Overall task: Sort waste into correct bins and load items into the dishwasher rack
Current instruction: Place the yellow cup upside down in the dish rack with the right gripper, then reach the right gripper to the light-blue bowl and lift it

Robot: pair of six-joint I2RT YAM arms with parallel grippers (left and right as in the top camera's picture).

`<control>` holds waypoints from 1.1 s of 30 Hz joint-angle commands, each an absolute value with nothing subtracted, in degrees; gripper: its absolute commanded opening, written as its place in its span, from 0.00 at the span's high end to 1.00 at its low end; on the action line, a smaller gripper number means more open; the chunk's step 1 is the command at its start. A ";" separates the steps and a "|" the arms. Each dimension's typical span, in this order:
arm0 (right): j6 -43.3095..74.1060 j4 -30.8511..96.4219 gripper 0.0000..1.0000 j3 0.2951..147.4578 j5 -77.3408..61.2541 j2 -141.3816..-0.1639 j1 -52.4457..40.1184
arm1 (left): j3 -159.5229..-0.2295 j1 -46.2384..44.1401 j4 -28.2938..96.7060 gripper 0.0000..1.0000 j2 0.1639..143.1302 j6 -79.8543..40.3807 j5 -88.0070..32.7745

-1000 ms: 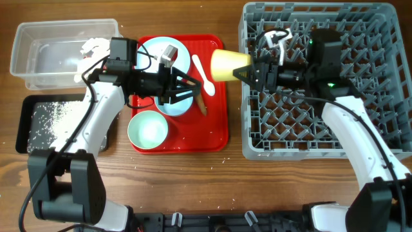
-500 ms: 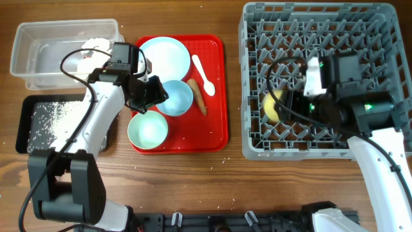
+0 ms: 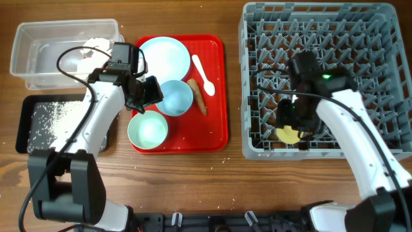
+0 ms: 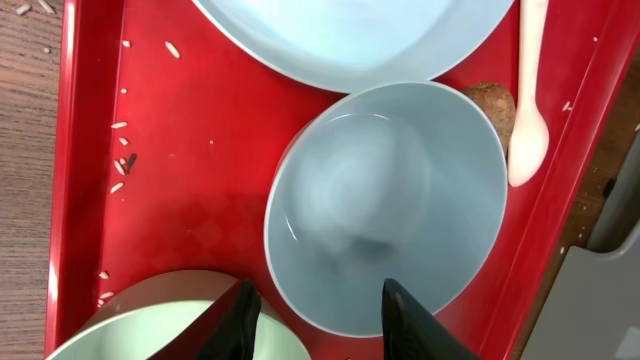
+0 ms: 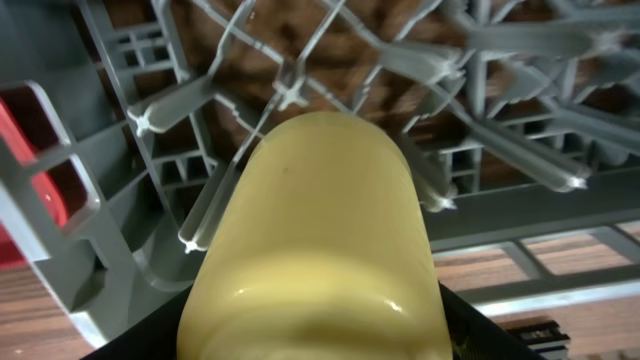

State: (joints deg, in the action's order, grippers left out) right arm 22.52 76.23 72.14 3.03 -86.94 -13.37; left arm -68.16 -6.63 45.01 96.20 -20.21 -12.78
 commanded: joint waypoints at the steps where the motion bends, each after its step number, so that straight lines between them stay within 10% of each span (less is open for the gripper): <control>1: 23.33 75.68 0.27 71.55 2.48 -87.99 -14.57 | -68.69 -6.63 45.06 0.59 95.57 -19.46 -11.88; 4: 22.65 75.68 0.11 71.55 2.50 -87.99 -14.57 | -68.69 -6.63 45.06 0.59 95.57 -19.46 -11.88; 14: 17.34 74.54 0.08 92.27 -1.19 -85.91 -18.11 | -68.69 -6.63 44.86 0.55 95.57 -19.51 -11.90; 33: 21.80 48.25 0.22 93.73 -9.34 -102.35 -31.68 | -68.69 -6.57 45.01 0.51 95.57 -19.70 -11.90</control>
State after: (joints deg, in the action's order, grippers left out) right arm 18.55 49.58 93.06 -7.49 -99.35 -29.87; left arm -68.16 -6.63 45.01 96.20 -20.23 -12.38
